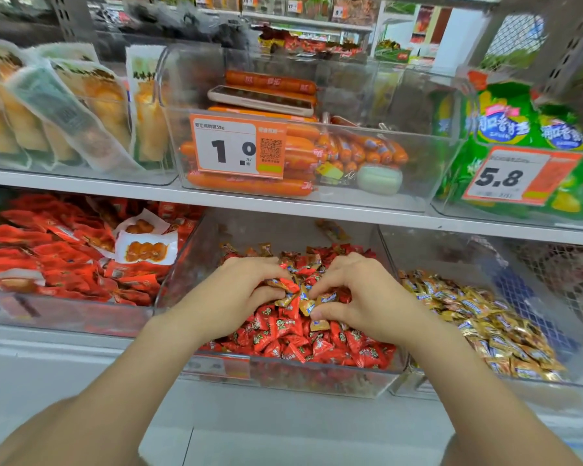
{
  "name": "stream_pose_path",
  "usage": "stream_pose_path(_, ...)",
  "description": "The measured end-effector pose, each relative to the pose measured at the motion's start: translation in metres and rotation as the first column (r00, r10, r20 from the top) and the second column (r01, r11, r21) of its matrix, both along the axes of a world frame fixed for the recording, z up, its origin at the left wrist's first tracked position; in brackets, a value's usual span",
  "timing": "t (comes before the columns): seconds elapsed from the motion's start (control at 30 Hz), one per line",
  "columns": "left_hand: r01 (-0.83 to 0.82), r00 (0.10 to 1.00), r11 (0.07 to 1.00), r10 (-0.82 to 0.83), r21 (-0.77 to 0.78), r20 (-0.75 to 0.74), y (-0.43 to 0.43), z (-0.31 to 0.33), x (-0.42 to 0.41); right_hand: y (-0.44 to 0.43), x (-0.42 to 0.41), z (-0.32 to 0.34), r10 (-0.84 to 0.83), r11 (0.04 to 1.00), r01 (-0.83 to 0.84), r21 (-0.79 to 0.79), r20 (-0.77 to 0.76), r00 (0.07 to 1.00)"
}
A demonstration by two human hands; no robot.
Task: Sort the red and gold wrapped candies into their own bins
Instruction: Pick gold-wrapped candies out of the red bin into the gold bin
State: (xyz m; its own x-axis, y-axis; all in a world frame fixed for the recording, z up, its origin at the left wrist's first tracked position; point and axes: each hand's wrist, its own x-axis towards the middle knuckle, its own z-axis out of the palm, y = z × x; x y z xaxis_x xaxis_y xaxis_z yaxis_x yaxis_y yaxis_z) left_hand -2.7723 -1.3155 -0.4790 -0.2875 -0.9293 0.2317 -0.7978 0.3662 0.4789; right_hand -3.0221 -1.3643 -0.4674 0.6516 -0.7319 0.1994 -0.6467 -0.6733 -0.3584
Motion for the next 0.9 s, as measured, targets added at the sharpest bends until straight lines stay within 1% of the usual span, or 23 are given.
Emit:
stream_pose_path(0.07,-0.033,0.999,0.999,0.034,-0.024,0.028,-0.001,-0.001,-0.002,0.000,0.000,0.000,-0.003,1.000,0.003,-0.022,0.005,1.000)
stream_pose_path(0.2,-0.083,0.996,0.996,0.084,-0.045,0.014,0.001,-0.003,-0.001,0.004,-0.005,0.007,-0.068,0.998,0.069,-0.013,0.098,0.993)
stream_pose_path(0.27,-0.066,0.998,0.998,0.066,-0.018,0.019,0.005,-0.002,-0.001,0.006,-0.008,0.012,-0.110,0.994,0.109,0.015,0.137,0.985)
stream_pose_path(0.37,-0.067,0.998,0.998,0.067,0.021,0.021,0.010,0.000,0.000,0.006,-0.012,0.014,-0.162,0.987,0.162,0.021,0.236,0.958)
stream_pose_path(0.43,-0.082,0.996,0.996,0.082,0.018,0.023,0.011,0.001,-0.001,0.006,-0.011,0.015,-0.202,0.979,0.186,0.078,0.314,0.928)
stream_pose_path(0.5,-0.092,0.996,0.996,0.091,0.015,0.017,0.012,0.004,0.000,0.008,-0.009,0.017,-0.229,0.969,0.172,0.178,0.387,0.893)
stream_pose_path(0.57,-0.087,0.996,0.996,0.086,0.025,0.018,0.012,0.006,0.002,0.009,-0.005,0.018,-0.275,0.945,0.162,0.285,0.419,0.865)
stream_pose_path(0.63,-0.085,0.996,0.995,0.083,0.050,0.039,0.012,0.005,0.003,0.007,-0.002,0.016,-0.375,0.895,0.186,0.405,0.457,0.807)
stream_pose_path(0.7,-0.095,0.995,0.993,0.092,0.073,0.049,0.013,0.003,0.002,0.007,0.001,0.017,-0.466,0.837,0.207,0.507,0.462,0.755)
stream_pose_path(0.73,-0.099,0.995,0.992,0.097,0.077,0.039,0.013,0.003,0.001,0.008,0.002,0.018,-0.484,0.819,0.202,0.537,0.457,0.747)
stream_pose_path(0.8,-0.114,0.993,0.989,0.113,0.097,0.016,0.014,0.004,-0.001,0.010,0.001,0.018,-0.473,0.807,0.169,0.566,0.448,0.759)
stream_pose_path(0.87,-0.136,0.990,0.984,0.138,0.114,-0.009,0.014,0.003,-0.002,0.012,0.000,0.020,-0.406,0.831,0.109,0.545,0.462,0.789)
stream_pose_path(0.9,-0.153,0.988,0.982,0.155,0.115,-0.012,0.013,0.002,-0.002,0.012,-0.001,0.022,-0.367,0.855,0.106,0.507,0.448,0.815)
